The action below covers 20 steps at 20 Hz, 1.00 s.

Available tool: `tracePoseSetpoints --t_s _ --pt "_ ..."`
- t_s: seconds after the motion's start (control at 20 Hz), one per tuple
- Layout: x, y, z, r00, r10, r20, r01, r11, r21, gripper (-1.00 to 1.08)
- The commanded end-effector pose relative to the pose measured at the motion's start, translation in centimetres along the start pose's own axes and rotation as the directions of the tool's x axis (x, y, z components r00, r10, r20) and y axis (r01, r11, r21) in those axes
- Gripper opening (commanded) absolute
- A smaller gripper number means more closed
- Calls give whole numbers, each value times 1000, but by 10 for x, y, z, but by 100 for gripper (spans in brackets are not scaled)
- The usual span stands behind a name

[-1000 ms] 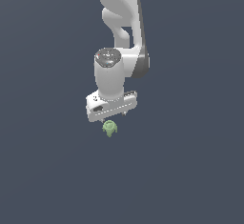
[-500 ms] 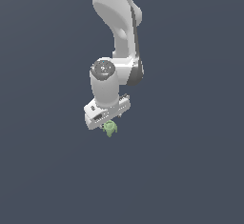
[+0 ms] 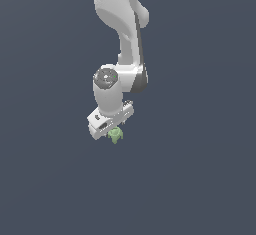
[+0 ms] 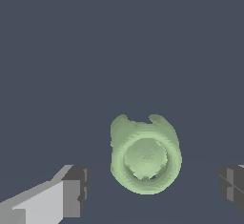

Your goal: Pick up the object and move it to a goal position.

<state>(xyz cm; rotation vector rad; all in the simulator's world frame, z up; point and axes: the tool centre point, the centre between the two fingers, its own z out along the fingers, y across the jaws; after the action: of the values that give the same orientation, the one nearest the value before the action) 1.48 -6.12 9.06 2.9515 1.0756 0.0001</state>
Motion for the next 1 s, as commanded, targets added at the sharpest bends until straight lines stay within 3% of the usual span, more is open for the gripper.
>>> tracePoseSetpoints --t_s 0.0,0.9,0.95 --pt "0 0 1 1000 -7 0 7 1000 0 100" --pt "0 0 51 1000 -7 0 7 1000 0 100" --pt "0 0 51 1000 -7 0 7 1000 0 -100"
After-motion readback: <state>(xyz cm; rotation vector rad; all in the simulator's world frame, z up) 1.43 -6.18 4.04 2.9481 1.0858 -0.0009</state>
